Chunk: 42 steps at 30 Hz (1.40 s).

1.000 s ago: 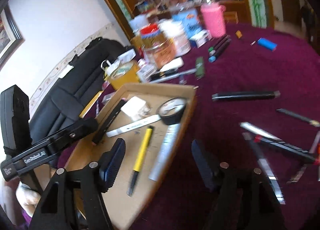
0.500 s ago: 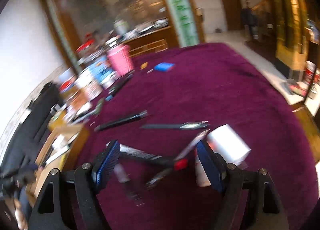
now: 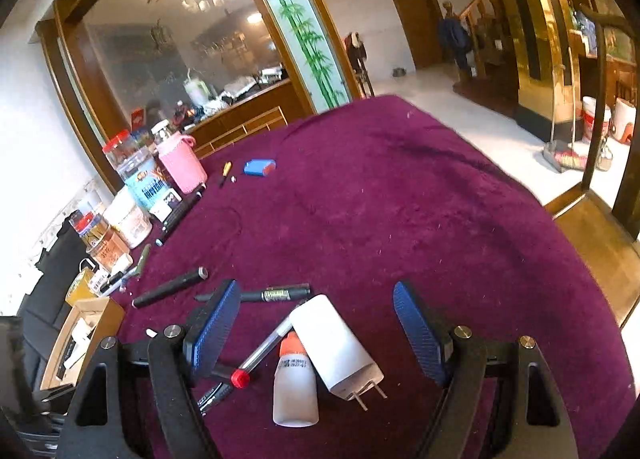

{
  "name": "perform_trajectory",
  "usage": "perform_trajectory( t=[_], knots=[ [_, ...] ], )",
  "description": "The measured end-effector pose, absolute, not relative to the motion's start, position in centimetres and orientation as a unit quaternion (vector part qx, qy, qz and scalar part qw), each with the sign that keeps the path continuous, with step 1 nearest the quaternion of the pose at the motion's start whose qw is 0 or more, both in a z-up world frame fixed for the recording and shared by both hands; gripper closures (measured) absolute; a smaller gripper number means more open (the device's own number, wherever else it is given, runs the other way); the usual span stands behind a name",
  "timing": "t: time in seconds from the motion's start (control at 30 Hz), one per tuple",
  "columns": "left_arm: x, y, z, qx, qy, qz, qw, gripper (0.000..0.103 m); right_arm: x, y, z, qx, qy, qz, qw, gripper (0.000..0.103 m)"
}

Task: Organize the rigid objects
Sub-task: 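Grasp the clear ballpoint pen with left while right reaches toward the red-capped black marker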

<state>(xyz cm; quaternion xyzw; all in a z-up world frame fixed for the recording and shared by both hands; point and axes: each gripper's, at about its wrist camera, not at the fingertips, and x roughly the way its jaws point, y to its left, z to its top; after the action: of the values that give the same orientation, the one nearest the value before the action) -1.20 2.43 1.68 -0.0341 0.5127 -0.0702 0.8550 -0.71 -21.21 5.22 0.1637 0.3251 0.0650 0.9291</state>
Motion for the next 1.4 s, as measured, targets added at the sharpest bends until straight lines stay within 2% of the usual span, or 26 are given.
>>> perform_trajectory(
  t=[0.1, 0.17, 0.2, 0.23, 0.3, 0.33, 0.57, 0.8, 0.83, 0.93, 0.97, 1.0, 1.03, 1.07, 1.13, 1.4],
  knots=[
    [-0.4, 1.4, 0.6, -0.013, 0.512, -0.061, 0.857, 0.023, -0.7, -21.0, 5.1, 0.165, 0.328, 0.077, 0.927, 0.019],
    [-0.5, 1.5, 0.3, -0.004, 0.504, -0.058, 0.861, 0.029, -0.8, -20.9, 5.1, 0.163, 0.329, 0.079, 0.927, 0.019],
    [-0.7, 1.6, 0.4, 0.002, 0.501, -0.059, 0.863, 0.039, -0.8, -20.9, 5.1, 0.163, 0.329, 0.08, 0.927, 0.019],
    [-1.1, 1.8, 0.6, 0.007, 0.499, -0.063, 0.864, 0.056, -0.9, -20.9, 5.1, 0.164, 0.328, 0.082, 0.927, 0.019],
    [-1.6, 2.8, 0.8, 0.012, 0.501, -0.064, 0.863, 0.077, -0.9, -20.9, 5.1, 0.164, 0.328, 0.081, 0.927, 0.019],
    [-1.8, 3.3, 0.9, 0.009, 0.505, -0.065, 0.86, 0.083, -0.9, -20.9, 5.1, 0.165, 0.328, 0.081, 0.926, 0.019],
    [-1.8, 4.3, 0.9, -0.01, 0.511, -0.061, 0.857, 0.083, -0.8, -21.0, 4.8, 0.167, 0.336, 0.08, 0.924, 0.019],
    [-0.3, 2.0, 0.4, 0.027, 0.489, -0.055, 0.87, 0.047, -0.5, -20.9, 4.5, 0.161, 0.343, 0.074, 0.923, 0.019],
    [-0.4, 1.8, 0.3, 0.03, 0.483, -0.054, 0.873, 0.044, -0.5, -20.9, 4.4, 0.16, 0.344, 0.074, 0.922, 0.019],
    [-0.4, 1.9, 0.2, 0.03, 0.476, -0.057, 0.877, 0.042, -0.3, -20.8, 4.2, 0.157, 0.349, 0.073, 0.921, 0.019],
    [-0.4, 2.0, 0.3, 0.032, 0.476, -0.06, 0.877, 0.044, -0.3, -20.8, 4.2, 0.157, 0.351, 0.072, 0.92, 0.019],
    [-0.6, 2.2, 0.4, 0.034, 0.475, -0.06, 0.878, 0.058, -0.3, -20.8, 4.1, 0.155, 0.353, 0.071, 0.92, 0.019],
    [-0.6, 2.4, 0.6, 0.037, 0.474, -0.061, 0.878, 0.08, -0.2, -20.8, 4.0, 0.154, 0.354, 0.069, 0.92, 0.019],
    [-0.7, 2.7, 0.7, 0.036, 0.474, -0.062, 0.878, 0.09, -0.2, -20.9, 4.0, 0.154, 0.354, 0.068, 0.92, 0.019],
    [-1.0, 4.0, 0.8, 0.001, 0.483, -0.079, 0.872, 0.093, -0.2, -20.8, 4.0, 0.151, 0.354, 0.064, 0.921, 0.019],
    [-4.6, 6.9, 2.5, -0.075, 0.467, -0.119, 0.873, 0.093, -0.1, -20.1, 3.8, 0.125, 0.359, 0.053, 0.923, 0.019]
  ],
)
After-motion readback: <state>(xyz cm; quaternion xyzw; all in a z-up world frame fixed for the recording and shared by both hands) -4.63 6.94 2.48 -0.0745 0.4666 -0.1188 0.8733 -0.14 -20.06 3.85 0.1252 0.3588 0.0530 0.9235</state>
